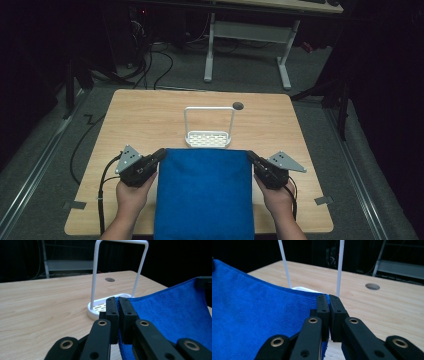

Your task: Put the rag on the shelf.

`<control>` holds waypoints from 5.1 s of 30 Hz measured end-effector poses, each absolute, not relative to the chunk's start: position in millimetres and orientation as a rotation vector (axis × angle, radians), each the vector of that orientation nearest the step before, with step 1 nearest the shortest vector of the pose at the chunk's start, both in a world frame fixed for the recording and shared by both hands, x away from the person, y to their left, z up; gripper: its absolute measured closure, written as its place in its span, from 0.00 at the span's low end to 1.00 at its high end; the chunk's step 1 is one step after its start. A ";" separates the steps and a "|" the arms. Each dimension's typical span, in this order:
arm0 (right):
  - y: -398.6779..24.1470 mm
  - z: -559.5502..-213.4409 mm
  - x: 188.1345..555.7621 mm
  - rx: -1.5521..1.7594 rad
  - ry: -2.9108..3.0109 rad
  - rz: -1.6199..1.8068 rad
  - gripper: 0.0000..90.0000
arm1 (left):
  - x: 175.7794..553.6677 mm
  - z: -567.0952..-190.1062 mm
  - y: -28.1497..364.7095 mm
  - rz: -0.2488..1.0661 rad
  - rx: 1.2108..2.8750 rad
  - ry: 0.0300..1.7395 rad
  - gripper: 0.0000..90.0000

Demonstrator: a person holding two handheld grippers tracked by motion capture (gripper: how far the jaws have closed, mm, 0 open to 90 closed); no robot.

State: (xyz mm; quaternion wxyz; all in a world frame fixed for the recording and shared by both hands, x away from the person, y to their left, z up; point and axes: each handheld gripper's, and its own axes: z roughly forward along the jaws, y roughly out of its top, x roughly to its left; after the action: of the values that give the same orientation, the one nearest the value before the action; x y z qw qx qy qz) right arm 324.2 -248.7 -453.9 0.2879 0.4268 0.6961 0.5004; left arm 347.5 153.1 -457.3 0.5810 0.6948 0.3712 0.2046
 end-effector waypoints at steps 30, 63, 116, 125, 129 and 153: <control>-251.4 -370.2 290.9 0.922 1.646 1.487 0.98 | 313.5 -374.3 145.6 0.614 1.519 0.668 0.97; -258.5 -311.3 349.9 0.925 1.618 1.452 0.98 | 388.2 -321.5 151.7 0.670 1.500 0.715 0.98; -253.6 -295.0 521.0 1.066 1.678 1.268 0.99 | 558.1 -318.5 118.8 0.848 1.706 0.902 0.98; -256.6 -323.6 532.9 1.094 1.727 1.215 0.99 | 567.3 -347.7 113.2 0.800 1.753 0.934 0.97; -258.7 -345.3 537.1 1.138 1.767 1.178 0.99 | 568.1 -369.6 110.7 0.746 1.801 0.958 0.97; -251.5 -451.5 494.9 1.264 1.935 1.163 0.98 | 519.8 -468.9 112.0 0.524 1.888 0.988 0.98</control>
State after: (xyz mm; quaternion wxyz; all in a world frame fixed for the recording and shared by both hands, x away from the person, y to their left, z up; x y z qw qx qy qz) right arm 494.9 -251.5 -451.5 0.2737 0.4698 0.7193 0.4323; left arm 519.8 112.0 -468.9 0.4559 0.7657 0.4007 0.2126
